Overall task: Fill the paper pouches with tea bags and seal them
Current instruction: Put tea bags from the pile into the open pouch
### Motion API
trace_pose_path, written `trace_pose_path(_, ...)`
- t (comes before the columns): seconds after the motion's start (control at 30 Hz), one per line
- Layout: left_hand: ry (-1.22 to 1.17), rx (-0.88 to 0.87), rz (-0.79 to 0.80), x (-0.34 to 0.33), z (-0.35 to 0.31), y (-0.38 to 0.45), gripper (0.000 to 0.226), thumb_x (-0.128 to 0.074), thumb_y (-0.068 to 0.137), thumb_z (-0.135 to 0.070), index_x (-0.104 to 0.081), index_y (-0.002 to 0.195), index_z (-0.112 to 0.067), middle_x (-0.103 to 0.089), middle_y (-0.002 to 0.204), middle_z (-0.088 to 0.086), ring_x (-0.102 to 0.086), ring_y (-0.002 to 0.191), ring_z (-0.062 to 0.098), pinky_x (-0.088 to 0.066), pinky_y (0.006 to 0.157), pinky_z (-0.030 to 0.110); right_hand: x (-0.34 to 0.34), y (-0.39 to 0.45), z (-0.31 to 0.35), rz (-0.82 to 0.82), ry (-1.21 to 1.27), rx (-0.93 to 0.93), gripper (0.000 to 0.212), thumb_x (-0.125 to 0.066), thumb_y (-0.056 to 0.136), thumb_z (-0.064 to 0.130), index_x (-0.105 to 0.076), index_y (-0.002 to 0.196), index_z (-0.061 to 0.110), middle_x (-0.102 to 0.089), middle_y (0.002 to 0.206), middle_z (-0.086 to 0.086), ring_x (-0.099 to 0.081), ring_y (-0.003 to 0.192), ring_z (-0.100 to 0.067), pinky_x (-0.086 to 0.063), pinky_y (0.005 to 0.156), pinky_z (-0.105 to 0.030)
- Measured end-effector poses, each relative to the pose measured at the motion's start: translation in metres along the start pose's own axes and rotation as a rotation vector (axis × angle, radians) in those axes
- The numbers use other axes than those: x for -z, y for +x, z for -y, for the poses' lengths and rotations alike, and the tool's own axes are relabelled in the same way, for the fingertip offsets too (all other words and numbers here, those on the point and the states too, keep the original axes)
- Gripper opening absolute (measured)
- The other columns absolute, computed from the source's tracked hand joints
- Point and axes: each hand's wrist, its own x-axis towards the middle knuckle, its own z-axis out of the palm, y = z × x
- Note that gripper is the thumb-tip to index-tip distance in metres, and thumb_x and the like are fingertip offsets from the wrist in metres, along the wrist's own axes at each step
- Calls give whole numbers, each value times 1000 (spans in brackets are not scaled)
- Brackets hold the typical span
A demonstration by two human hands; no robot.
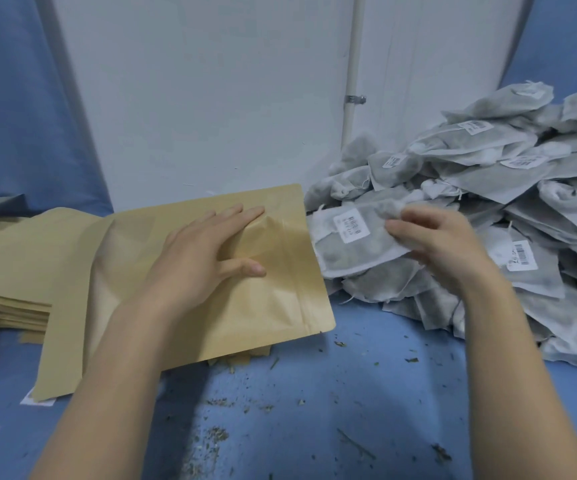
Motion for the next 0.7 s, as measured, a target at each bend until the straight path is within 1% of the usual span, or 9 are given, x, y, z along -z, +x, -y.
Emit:
trace_pose_path(0.1,-11,-44,-3,-1,-7,0,82,-55,55,-67,-37,134,-54,-31,151,-16,-23,142,12,-19,115,43,-39,4,8,92,-47,-25,18,-69,80,6,-70,84,23,-68,75,11,-62,67,-2,-53,60,-19)
trace_pose_path(0.2,-12,-87,16,-4,-15,1,79,-56,56,-66,-37,132,-56,-31,150,-18,-23,142,12,-18,115,42,-92,12,3,182,-127,-80,30,-57,90,6,-59,119,12,-65,114,-6,-61,101,-16,-49,84,-27)
trace_pose_path(0.3,41,-102,80,-7,-17,1,72,-66,64,-55,-30,126,-62,-29,151,-19,-20,143,12,-15,116,39,-111,6,-17,274,-92,-176,36,-37,98,0,-42,133,-3,-46,138,-18,-44,127,-27,-41,79,-5)
trace_pose_path(0.37,68,-86,94,-6,-12,2,73,-69,66,-51,-30,127,-61,-28,151,-18,-19,143,13,-14,116,38,-117,15,-17,267,-119,-253,33,-38,98,3,-46,130,-2,-51,131,-17,-47,121,-27,-42,80,-10)
trace_pose_path(0.43,85,-54,68,-2,-6,2,74,-67,67,-53,-34,134,-55,-27,152,-16,-19,144,14,-15,116,41,-111,14,-10,278,-239,-173,20,-50,94,10,-63,109,9,-64,100,-3,-59,92,-17,-46,69,-14)
trace_pose_path(0.5,87,-4,51,4,0,0,80,-61,63,-61,-35,138,-50,-28,153,-14,-20,143,15,-17,115,43,-99,15,-13,126,-176,-86,15,-56,89,19,-69,89,11,-63,71,4,-59,64,-12,-48,61,-20)
trace_pose_path(0.53,85,20,43,7,3,-1,82,-59,61,-62,-35,139,-49,-29,153,-13,-21,143,15,-18,115,43,-95,21,-17,-21,-144,-75,19,-56,89,23,-70,91,10,-64,70,3,-60,63,-13,-49,64,-25)
trace_pose_path(0.6,88,54,18,12,9,-1,79,-66,67,-57,-35,139,-47,-29,153,-11,-22,143,16,-20,114,43,-92,40,-28,-251,-339,-135,30,-55,89,31,-64,109,11,-68,96,-3,-63,90,-19,-46,81,-29)
trace_pose_path(0.7,81,62,-4,12,13,-1,76,-70,72,-49,-35,139,-46,-30,153,-11,-23,142,17,-20,114,44,-96,63,-44,-207,-564,-315,64,-57,82,51,-43,131,12,-55,128,-10,-48,120,-28,-39,92,-34)
